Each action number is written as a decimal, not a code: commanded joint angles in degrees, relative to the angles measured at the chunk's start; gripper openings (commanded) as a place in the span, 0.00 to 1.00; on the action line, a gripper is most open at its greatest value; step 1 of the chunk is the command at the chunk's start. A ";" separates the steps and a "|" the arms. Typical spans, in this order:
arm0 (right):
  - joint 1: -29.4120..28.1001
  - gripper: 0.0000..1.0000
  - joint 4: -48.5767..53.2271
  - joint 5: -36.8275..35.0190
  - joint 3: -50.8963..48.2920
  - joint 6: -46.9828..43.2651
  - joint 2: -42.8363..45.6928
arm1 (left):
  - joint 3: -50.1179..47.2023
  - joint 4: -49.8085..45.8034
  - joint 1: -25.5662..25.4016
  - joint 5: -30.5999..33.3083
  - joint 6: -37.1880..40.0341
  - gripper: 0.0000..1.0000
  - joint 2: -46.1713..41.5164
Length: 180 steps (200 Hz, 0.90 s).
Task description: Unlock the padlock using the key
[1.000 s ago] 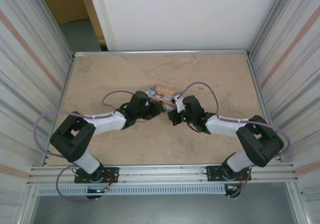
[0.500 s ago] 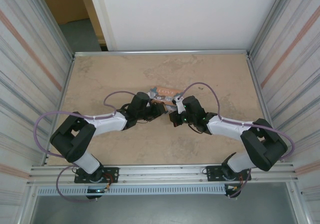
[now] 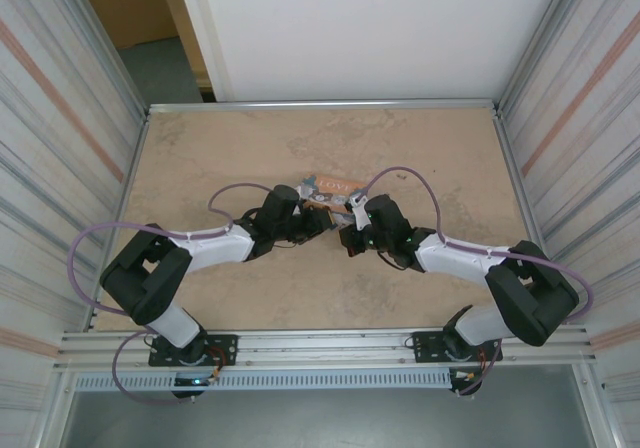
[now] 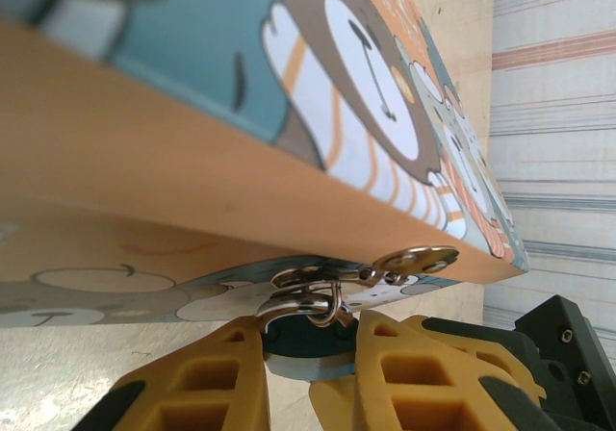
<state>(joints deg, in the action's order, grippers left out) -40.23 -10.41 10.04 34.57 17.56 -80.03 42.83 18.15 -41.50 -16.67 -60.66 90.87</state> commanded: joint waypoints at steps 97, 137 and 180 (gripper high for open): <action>3.26 0.00 -15.07 3.82 3.75 0.40 0.58 | -0.33 -1.14 -3.79 -4.32 0.87 0.13 0.45; 3.92 0.00 -17.94 5.72 5.15 -1.60 -0.46 | -0.16 -1.10 -5.47 -5.46 -0.39 0.14 0.84; 5.32 0.00 -21.88 7.47 5.67 -0.63 -1.52 | -0.99 2.05 -6.58 -5.89 -3.16 0.13 1.88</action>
<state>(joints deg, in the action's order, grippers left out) -36.14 -13.67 16.56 34.61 16.32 -81.65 42.85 20.05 -43.27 -12.60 -62.04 91.31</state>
